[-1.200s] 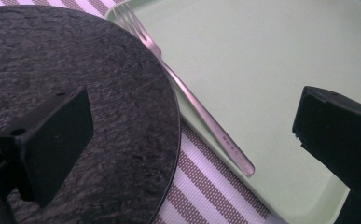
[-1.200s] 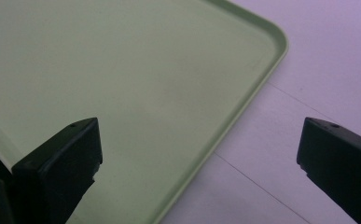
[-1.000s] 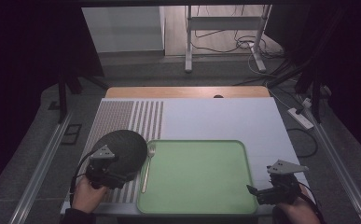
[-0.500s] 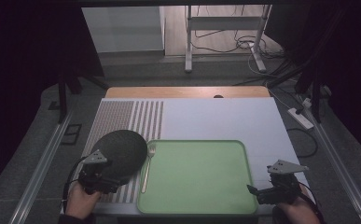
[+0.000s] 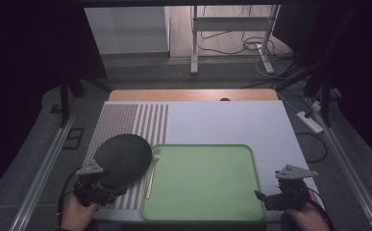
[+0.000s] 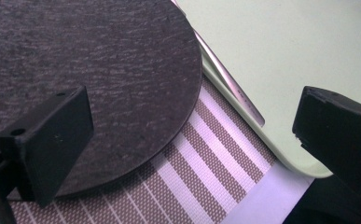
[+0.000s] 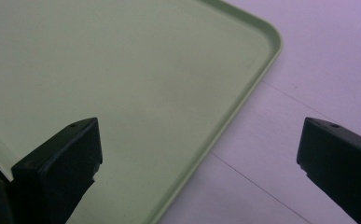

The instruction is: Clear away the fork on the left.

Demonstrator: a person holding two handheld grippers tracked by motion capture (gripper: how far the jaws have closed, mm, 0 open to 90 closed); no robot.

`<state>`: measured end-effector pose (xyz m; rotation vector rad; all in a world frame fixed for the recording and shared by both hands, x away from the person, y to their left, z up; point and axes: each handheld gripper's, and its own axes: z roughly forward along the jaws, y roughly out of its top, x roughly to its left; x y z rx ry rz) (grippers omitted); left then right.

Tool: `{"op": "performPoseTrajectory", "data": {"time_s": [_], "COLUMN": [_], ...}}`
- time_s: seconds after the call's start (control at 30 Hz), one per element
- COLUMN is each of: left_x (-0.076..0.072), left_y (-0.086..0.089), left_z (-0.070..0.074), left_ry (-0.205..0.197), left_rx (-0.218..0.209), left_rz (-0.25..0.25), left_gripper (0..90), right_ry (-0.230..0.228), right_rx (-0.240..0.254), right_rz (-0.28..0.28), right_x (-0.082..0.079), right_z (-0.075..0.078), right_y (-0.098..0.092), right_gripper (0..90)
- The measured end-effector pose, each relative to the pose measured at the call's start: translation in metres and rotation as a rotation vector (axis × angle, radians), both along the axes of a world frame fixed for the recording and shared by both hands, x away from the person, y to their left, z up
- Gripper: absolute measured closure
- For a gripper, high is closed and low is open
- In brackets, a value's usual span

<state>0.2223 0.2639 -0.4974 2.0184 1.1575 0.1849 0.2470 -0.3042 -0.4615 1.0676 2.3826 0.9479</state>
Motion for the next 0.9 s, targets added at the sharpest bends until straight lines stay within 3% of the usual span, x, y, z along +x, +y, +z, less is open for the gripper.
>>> {"op": "performPoseTrajectory", "data": {"time_s": [0.33, 0.63, 0.9], "left_x": [-0.012, -0.023, -0.026], "left_y": [0.009, 0.011, 0.016], "left_z": [0.003, 0.006, 0.006], "left_ry": [-0.03, -0.034, -0.024], "left_rx": [-0.019, 0.042, 0.022], "left_rz": [0.038, 0.062, 0.077], "left_gripper": [0.0, 0.0, 0.0], "right_ry": [0.0, -0.001, 0.0], "right_rx": [-0.002, -0.006, -0.011], "right_rz": [-0.003, -0.005, -0.004], "right_x": [0.0, 0.0, 0.0], "right_z": [0.0, 0.0, 0.0], "right_y": [0.0, 0.0, 0.001], "right_gripper": [0.3, 0.3, 0.3]}}
